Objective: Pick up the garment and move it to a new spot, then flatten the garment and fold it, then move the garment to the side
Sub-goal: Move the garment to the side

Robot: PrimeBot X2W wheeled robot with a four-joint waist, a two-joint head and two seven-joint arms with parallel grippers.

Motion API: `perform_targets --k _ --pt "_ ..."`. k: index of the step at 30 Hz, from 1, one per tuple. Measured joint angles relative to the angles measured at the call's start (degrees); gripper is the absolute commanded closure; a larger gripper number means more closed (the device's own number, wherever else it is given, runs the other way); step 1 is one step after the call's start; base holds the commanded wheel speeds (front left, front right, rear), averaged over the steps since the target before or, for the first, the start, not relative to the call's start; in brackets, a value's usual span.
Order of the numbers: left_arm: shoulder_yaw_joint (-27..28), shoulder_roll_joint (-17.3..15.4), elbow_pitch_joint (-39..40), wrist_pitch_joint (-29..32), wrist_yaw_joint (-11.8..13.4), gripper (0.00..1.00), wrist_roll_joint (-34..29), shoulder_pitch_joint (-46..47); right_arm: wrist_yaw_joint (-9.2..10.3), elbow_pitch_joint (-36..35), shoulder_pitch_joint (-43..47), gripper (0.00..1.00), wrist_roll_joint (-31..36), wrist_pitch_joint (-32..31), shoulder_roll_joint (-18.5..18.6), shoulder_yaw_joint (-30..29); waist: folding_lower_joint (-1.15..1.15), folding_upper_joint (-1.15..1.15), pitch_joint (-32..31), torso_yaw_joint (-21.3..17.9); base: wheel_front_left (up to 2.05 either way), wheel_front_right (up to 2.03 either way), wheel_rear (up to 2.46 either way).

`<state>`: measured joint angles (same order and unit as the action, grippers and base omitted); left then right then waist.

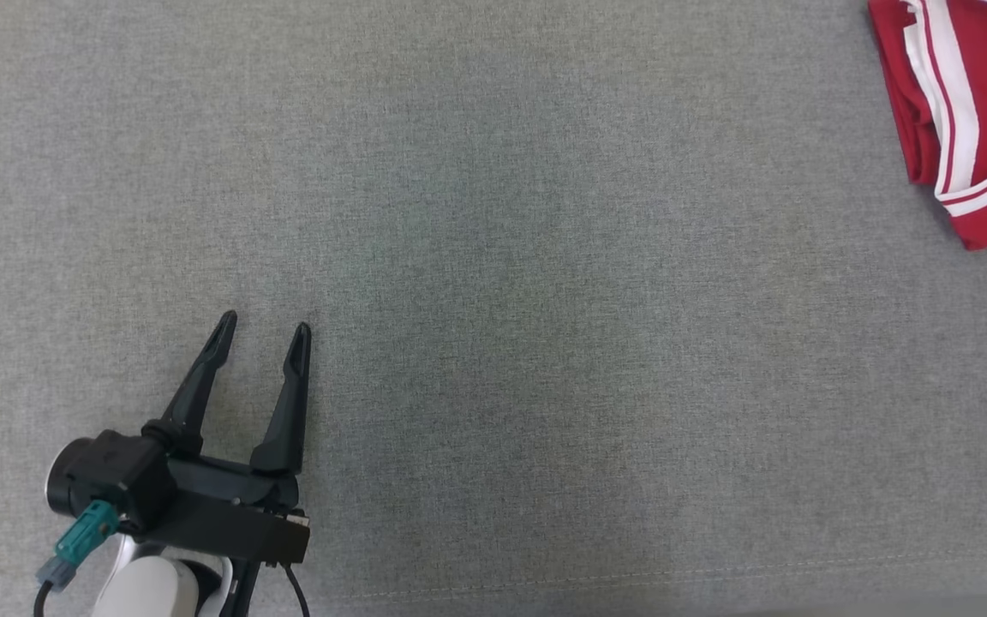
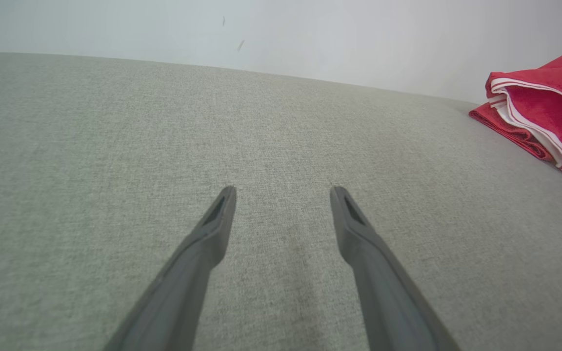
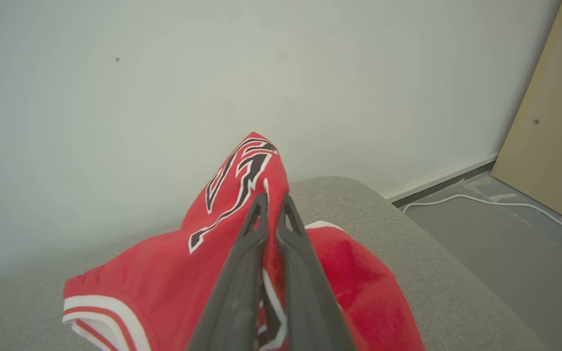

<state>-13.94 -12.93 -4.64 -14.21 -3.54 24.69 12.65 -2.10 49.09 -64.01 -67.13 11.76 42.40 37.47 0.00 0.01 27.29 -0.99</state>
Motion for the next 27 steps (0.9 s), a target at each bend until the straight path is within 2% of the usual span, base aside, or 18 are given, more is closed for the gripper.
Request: perform_targets --k 4,5,6,7,8,9,10,15,24,27 --pt "0.0 0.0 0.0 0.0 0.0 0.0 0.0 0.1 1.37 2.0 -0.9 1.0 1.5 0.0 -0.3 0.9 0.0 0.0 0.6 0.2 0.0 0.0 0.0" --pt "-0.2 0.0 0.0 0.1 0.0 0.0 0.0 0.3 1.69 2.4 -1.0 0.87 1.7 0.0 -0.4 1.1 0.0 -0.01 0.8 0.3 0.0 0.0 0.0" --pt "-0.2 0.0 0.0 0.1 -0.1 0.0 0.0 0.5 2.11 2.9 -1.1 0.8 1.7 0.0 -0.5 1.2 0.0 -0.01 0.9 0.3 0.0 0.0 0.0" --pt "-0.3 0.0 -0.1 0.1 -0.1 0.0 0.0 0.8 2.49 3.4 -1.1 0.64 1.9 0.0 -0.6 1.4 0.0 -0.01 1.0 0.5 0.0 0.0 0.0" --pt "-0.2 0.0 -0.1 0.1 -0.1 0.0 0.0 1.1 2.71 3.8 -1.1 0.55 2.2 0.0 -0.9 1.6 0.0 -0.01 1.2 0.6 0.0 0.0 0.0" --pt "-0.2 0.0 -0.1 0.1 -0.1 0.0 0.0 1.3 3.03 4.3 -1.1 0.18 2.5 0.0 -1.0 1.8 0.0 -0.01 1.3 0.6 0.0 0.0 0.0" --pt "-0.3 0.0 -0.1 0.1 -0.1 0.0 0.0 1.3 3.2 4.8 -1.1 0.0 2.7 -0.1 -1.1 1.9 0.0 -0.01 1.4 0.7 0.0 0.0 0.0" --pt "-0.2 0.0 -0.3 0.1 -0.1 0.0 0.0 1.3 3.21 6.7 -1.5 0.0 3.9 -0.2 -1.6 3.3 0.0 -0.01 1.9 1.1 0.0 0.0 0.0" --pt "-0.1 0.0 -0.6 0.1 -0.1 0.0 0.0 1.4 6.62 10.4 -1.8 0.0 8.7 -0.1 -2.7 6.5 0.0 -0.01 2.3 1.4 0.0 0.0 0.0" --pt "-0.1 0.0 -0.9 0.1 -0.1 0.0 0.0 1.4 7.22 11.3 -2.5 0.0 9.2 0.1 -2.9 6.6 0.0 -0.01 2.2 1.4 0.0 0.0 0.0"
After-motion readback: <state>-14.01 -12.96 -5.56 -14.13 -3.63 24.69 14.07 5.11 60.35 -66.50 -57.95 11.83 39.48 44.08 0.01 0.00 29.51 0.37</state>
